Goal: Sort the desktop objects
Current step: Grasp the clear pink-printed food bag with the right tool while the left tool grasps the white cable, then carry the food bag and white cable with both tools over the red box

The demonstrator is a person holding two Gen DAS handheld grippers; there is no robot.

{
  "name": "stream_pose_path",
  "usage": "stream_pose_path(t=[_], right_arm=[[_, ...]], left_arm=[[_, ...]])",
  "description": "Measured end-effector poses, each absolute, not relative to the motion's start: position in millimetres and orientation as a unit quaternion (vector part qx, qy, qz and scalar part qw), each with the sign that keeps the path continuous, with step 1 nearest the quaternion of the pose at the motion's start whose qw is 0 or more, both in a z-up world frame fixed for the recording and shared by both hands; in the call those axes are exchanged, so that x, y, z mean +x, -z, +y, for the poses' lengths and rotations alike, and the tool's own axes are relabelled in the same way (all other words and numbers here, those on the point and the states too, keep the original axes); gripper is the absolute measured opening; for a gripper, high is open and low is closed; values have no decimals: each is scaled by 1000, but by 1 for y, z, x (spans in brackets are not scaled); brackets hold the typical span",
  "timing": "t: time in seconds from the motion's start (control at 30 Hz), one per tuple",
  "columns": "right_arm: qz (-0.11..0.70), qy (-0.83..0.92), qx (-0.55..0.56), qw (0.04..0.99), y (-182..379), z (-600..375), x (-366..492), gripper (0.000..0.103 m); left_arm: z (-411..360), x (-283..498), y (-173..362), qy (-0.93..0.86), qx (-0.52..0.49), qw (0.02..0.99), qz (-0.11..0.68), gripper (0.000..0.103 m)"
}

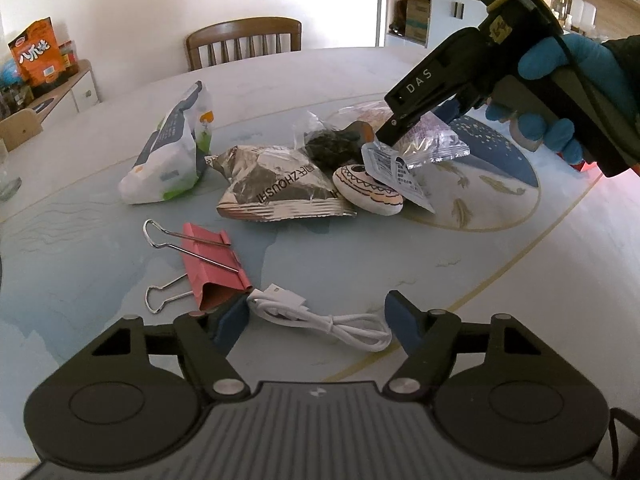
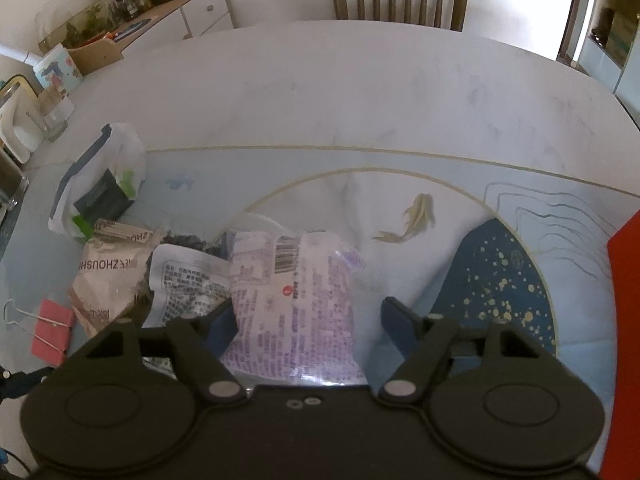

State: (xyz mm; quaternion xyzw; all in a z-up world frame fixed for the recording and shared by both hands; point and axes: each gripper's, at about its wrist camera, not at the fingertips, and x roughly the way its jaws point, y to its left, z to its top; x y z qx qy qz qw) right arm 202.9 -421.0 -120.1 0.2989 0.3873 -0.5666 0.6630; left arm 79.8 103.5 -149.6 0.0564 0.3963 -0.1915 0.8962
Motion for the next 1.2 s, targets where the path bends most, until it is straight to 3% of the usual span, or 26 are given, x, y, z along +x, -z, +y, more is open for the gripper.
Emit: stream_pose_path(t=[0.03,0.07,0.13,0.33,1.2], right_arm=[[386,566,300,664,119,-421,203,59],[386,566,300,664,118,-420,203,55],[386,570,299,661,117,-419,202,54],[383,581,301,652,114,-408,193,52],[366,574,303,667,80,-335,170,51]], left_arm=[[104,80,149,192,57,897,395,66],[104,79,149,191,58,898,392,49],[103,81,146,190,58,898,392,37],[100,83,145,184,54,898,395,30],[89,70,109,172,19,909,379,23]])
